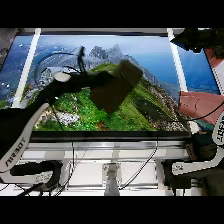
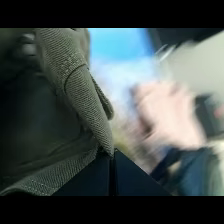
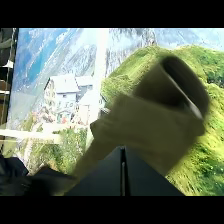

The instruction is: Fold the clothes and pants, and hang the long-sleeved shirts on hangers.

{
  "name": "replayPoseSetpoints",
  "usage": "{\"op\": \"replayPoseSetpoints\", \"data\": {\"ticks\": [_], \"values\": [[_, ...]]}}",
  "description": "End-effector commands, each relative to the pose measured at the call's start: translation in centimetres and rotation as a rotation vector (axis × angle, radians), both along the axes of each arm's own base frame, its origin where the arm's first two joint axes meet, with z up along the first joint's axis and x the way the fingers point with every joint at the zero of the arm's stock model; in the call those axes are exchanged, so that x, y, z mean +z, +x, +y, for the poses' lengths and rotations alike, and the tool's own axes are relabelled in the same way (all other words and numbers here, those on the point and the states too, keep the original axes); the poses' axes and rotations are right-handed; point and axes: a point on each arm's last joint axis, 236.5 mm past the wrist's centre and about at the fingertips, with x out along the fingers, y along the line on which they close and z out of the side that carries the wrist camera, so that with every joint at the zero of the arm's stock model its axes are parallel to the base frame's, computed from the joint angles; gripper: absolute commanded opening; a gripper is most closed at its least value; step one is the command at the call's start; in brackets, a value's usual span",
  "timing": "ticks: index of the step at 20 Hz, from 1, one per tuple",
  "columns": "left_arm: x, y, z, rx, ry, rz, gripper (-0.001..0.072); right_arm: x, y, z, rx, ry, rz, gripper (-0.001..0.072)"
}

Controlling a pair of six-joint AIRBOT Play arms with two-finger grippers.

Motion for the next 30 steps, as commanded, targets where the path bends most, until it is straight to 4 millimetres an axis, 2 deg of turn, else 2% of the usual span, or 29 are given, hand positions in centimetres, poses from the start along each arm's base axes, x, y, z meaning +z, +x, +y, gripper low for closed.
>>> {"op": "replayPoseSetpoints", "data": {"ticks": [1,3,4,5,6,9,12,13,14,15,16,17,18,21,24,30], "values": [[-7.0,-2.5,-2.1,-0.072,0.259,0.007,0.0011,0.1,-0.1,0.1,0.002,0.0,0.0,0.0046],[-8.4,-2.7,-1.9,-0.1,0.322,-0.018,0.0026,0.1,-0.1,0.1,0.002,0.0,0.0,0.0051],[-8.3,-2.5,-1.5,-0.101,0.339,-0.033,0.0182,0.1,0.0,0.0,0.001,0.0,0.0,0.009],[-8.0,-2.1,-0.8,-0.095,0.353,-0.052,0.0422,0.1,0.0,0.0,-0.002,0.0,-0.004,0.0211],[-7.4,-1.8,0.0,-0.088,0.357,-0.062,0.0446,0.2,0.2,-0.1,-0.008,0.001,-0.011,0.0268],[-4.4,-0.4,3.1,-0.047,0.385,-0.133,0.0445,0.9,1.3,-0.6,-0.044,0.005,-0.053,0.0274],[-0.2,1.6,7.7,0.047,0.412,-0.227,0.0405,1.9,2.5,-1.2,-0.089,0.014,-0.108,0.0273],[1.1,2.1,9.1,0.084,0.405,-0.244,0.0343,2.0,2.7,-1.4,-0.099,0.01,-0.116,0.0272],[2.5,2.6,10.7,0.123,0.4,-0.263,0.0246,1.8,2.9,-1.7,-0.109,-0.006,-0.119,0.0229],[3.7,3.0,12.2,0.159,0.396,-0.279,0.0153,1.4,2.8,-2.1,-0.114,-0.029,-0.113,0.009],[4.6,3.3,13.4,0.188,0.393,-0.292,0.0114,1.0,2.8,-2.5,-0.119,-0.054,-0.105,0.0036],[5.5,3.5,14.4,0.212,0.387,-0.301,0.009,0.6,2.7,-2.8,-0.119,-0.076,-0.097,0.0036],[5.9,3.4,15.0,0.223,0.385,-0.302,0.0015,0.3,2.6,-3.0,-0.104,-0.104,-0.098,0.0036],[5.4,2.8,15.7,0.208,0.39,-0.263,0.0014,-0.9,1.3,-2.5,-0.023,-0.153,-0.068,0.0034],[4.2,2.2,16.3,0.177,0.427,-0.24,0.0013,-3.3,-0.6,-1.9,0.059,-0.18,0.009,0.0033],[1.2,-0.2,17.9,0.089,0.449,-0.084,0.0013,-12.0,-5.2,-1.4,0.095,-0.165,0.214,0.0033]]}}
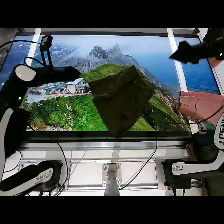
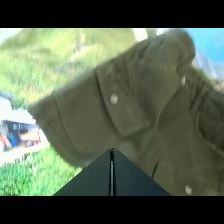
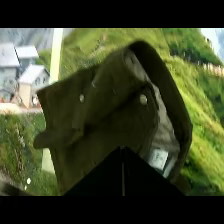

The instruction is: Fold the clothes and pants, and hang the long-sleeved shirts on hangers.

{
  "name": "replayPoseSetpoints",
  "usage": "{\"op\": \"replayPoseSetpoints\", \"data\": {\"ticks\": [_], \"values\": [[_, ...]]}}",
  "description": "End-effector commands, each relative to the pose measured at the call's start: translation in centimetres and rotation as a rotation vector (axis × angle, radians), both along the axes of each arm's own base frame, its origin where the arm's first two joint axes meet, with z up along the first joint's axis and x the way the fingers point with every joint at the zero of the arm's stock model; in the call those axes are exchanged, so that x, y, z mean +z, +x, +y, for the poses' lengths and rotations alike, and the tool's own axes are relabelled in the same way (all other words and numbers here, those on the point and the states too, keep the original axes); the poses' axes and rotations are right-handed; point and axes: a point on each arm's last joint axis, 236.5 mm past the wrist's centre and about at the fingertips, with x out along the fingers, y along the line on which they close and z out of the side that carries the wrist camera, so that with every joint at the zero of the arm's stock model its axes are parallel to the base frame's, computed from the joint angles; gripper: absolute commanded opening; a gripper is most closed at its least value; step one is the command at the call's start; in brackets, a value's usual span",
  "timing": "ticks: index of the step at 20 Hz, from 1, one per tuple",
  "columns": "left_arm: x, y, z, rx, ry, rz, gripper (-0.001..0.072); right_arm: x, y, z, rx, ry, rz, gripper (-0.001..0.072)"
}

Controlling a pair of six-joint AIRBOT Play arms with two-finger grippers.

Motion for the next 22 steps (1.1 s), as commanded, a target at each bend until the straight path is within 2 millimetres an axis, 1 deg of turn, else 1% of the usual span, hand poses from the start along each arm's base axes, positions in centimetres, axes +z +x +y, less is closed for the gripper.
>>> {"op": "replayPoseSetpoints", "data": {"ticks": [1,3,5,6,7,8,9,10,11,12,13,14,16,18,20,22], "values": [[-2.5,-2.0,0.4,-0.05,0.009,0.133,0.0014,-5.2,-3.5,0.5,0.009,0.007,0.111,0.0033],[-3.9,-1.9,0.2,-0.056,0.011,0.172,0.0014,-7.5,-6.1,1.2,0.013,0.023,0.179,0.0034],[-5.7,-1.2,0.3,-0.044,0.013,0.201,0.0017,-9.5,-8.5,1.7,0.023,0.039,0.258,0.0036],[-6.7,-0.7,0.4,-0.034,0.013,0.216,0.0034,-10.3,-9.2,1.9,0.032,0.045,0.292,0.0038],[-7.8,-0.3,0.5,-0.027,0.014,0.232,0.0149,-10.9,-9.7,1.9,0.033,0.045,0.314,0.007],[-8.9,0.1,0.4,-0.017,0.006,0.253,0.0349,-11.3,-10.0,1.9,0.037,0.044,0.332,0.0182],[-9.8,0.5,0.1,0.003,-0.024,0.281,0.0448,-11.5,-10.0,1.9,0.039,0.044,0.337,0.0323],[-10.5,0.9,-0.5,0.04,-0.086,0.323,0.045,-11.5,-10.0,1.9,0.037,0.044,0.335,0.0421],[-11.2,1.3,-1.2,0.066,-0.149,0.363,0.045,-11.5,-9.9,1.9,0.037,0.047,0.334,0.0448],[-12.1,1.5,-1.8,0.075,-0.194,0.402,0.045,-11.5,-10.0,1.9,0.038,0.048,0.336,0.0448],[-13.4,1.3,-2.0,0.073,-0.202,0.438,0.0451,-11.4,-10.0,2.0,0.037,0.049,0.336,0.0448],[-14.7,0.7,-2.3,0.06,-0.204,0.488,0.0451,-11.4,-10.0,2.0,0.038,0.05,0.335,0.0448],[-16.3,-0.9,-3.6,0.019,-0.251,0.596,0.0451,-11.3,-9.8,2.2,0.036,0.06,0.33,0.0459],[-17.0,-1.7,-4.5,0.001,-0.296,0.659,0.0451,-11.1,-9.7,2.4,0.031,0.074,0.326,0.057],[-17.3,-1.7,-4.8,0.004,-0.313,0.675,0.0452,-10.9,-9.6,2.6,0.032,0.085,0.323,0.0578],[-17.0,-1.6,-5.1,0.008,-0.335,0.677,0.0452,-10.9,-9.6,2.6,0.031,0.084,0.322,0.0577]]}}
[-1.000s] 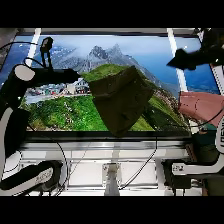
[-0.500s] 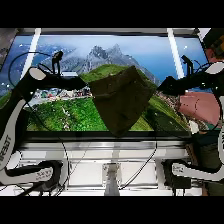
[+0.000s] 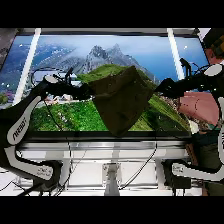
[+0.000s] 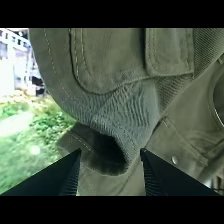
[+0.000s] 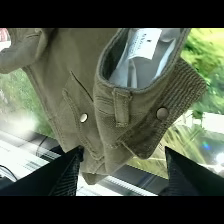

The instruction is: Fold the clothes and pants, and hang the long-sleeved shirts on hangers.

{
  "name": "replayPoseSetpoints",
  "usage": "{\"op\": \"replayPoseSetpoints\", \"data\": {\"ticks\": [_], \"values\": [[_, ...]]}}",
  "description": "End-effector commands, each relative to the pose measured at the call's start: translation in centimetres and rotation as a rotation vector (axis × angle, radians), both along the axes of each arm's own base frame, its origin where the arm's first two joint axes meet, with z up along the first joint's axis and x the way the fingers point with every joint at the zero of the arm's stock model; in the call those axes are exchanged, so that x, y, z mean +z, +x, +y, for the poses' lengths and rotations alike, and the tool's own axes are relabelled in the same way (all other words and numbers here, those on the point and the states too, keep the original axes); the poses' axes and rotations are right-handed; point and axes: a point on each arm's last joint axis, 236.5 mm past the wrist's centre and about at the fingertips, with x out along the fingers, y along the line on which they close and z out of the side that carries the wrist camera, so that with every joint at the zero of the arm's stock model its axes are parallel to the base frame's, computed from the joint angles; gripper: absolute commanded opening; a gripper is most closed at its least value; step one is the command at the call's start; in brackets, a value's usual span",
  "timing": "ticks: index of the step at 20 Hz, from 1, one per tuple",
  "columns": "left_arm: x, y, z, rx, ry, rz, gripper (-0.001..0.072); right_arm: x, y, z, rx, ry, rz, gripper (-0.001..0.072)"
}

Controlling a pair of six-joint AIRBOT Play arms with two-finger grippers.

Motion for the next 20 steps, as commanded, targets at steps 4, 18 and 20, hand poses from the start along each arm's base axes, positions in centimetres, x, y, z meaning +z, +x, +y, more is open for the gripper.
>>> {"op": "replayPoseSetpoints", "data": {"ticks": [4,18,20], "values": [[1.1,0.2,-2.1,0.037,-0.125,0.047,0.0451,0.2,0.5,0.0,-0.015,0.005,-0.016,0.0577],[5.6,7.5,-2.2,0.15,-0.188,-0.172,0.0009,0.3,1.3,-0.2,-0.036,-0.002,-0.045,0.0251],[8.5,10.4,-1.6,0.195,-0.179,-0.273,0.0009,0.3,1.9,-0.4,-0.052,-0.008,-0.066,0.0034]]}}
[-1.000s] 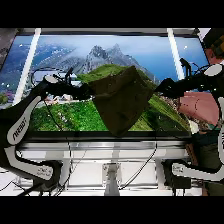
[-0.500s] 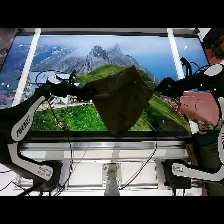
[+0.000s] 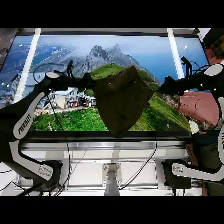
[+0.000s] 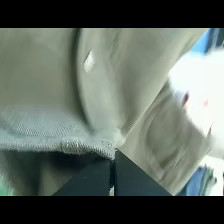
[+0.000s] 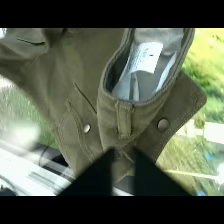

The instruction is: Fold the clothes and pants, and hang the long-sleeved shirts on hangers.

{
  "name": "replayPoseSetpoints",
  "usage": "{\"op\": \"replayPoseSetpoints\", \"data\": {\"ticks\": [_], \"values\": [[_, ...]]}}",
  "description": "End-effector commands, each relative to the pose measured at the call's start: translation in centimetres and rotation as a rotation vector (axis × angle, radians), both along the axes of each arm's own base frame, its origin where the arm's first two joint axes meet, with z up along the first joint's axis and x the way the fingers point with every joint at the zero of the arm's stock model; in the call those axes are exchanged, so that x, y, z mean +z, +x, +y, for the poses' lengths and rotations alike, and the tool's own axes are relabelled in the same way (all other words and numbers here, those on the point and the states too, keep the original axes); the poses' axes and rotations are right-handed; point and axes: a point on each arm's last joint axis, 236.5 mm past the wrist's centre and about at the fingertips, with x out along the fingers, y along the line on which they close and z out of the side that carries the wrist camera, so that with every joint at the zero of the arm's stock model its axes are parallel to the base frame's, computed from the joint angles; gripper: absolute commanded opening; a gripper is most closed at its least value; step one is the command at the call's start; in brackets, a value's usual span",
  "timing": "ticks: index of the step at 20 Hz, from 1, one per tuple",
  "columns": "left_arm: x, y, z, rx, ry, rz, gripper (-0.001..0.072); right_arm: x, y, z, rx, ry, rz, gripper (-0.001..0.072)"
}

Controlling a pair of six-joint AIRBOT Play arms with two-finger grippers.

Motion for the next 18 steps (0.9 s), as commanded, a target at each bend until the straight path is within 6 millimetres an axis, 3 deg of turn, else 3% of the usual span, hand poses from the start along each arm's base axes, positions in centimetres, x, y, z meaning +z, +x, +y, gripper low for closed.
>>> {"op": "replayPoseSetpoints", "data": {"ticks": [1,5,10,12,15,16,17,18], "values": [[4.9,4.9,1.2,0.097,0.014,-0.165,0.0009,0.1,1.1,-0.4,-0.029,-0.011,-0.038,0.0037],[7.9,7.5,2.3,0.121,0.094,-0.243,0.0009,1.2,2.6,0.2,-0.073,0.039,-0.09,0.0037],[11.0,9.9,3.3,0.147,0.16,-0.321,0.0008,2.0,3.6,2.8,-0.059,0.067,-0.139,0.0037],[10.4,10.6,3.3,0.156,0.16,-0.318,0.0009,2.1,3.8,4.8,-0.027,0.064,-0.161,0.0037],[8.0,11.5,3.6,0.17,0.175,-0.299,0.0037,2.5,4.6,7.4,-0.004,0.056,-0.22,0.0038],[7.2,11.6,3.6,0.155,0.191,-0.306,0.0181,2.7,4.9,8.0,-0.003,0.054,-0.239,0.004],[6.8,11.6,3.6,0.149,0.197,-0.305,0.0395,2.9,5.3,8.5,-0.007,0.053,-0.26,0.0042],[6.5,11.7,4.0,0.154,0.201,-0.302,0.0447,3.0,5.7,8.8,-0.014,0.05,-0.279,0.0079]]}}
